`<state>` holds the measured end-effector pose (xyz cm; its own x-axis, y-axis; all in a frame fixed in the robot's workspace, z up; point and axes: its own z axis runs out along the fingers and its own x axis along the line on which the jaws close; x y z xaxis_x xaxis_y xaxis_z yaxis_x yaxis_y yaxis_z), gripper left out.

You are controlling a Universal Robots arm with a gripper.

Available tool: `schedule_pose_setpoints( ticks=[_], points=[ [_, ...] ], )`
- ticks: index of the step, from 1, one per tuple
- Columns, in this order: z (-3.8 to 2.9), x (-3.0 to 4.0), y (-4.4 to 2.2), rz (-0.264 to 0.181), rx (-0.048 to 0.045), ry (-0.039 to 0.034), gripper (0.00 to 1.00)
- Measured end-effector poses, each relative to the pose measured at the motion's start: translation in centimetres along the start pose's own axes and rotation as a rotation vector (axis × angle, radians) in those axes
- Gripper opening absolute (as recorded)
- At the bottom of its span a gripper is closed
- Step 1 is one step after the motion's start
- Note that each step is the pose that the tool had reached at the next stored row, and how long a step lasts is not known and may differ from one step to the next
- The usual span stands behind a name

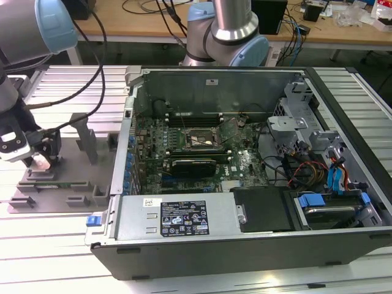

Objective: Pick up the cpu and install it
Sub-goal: 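Pick up the cpu and move it towards the insertion slot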

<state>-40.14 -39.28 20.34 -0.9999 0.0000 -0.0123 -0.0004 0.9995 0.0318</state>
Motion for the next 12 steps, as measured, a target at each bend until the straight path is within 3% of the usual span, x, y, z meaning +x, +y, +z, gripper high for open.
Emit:
schedule_pose_setpoints(
  ticks=[5,12],
  points=[
    [-2.39,-0.08,0.07,0.0,0.0001,0.0,0.55],
    [-4.19,-0.1,0.13,0.0,0.0001,0.0,0.55]
  ],
)
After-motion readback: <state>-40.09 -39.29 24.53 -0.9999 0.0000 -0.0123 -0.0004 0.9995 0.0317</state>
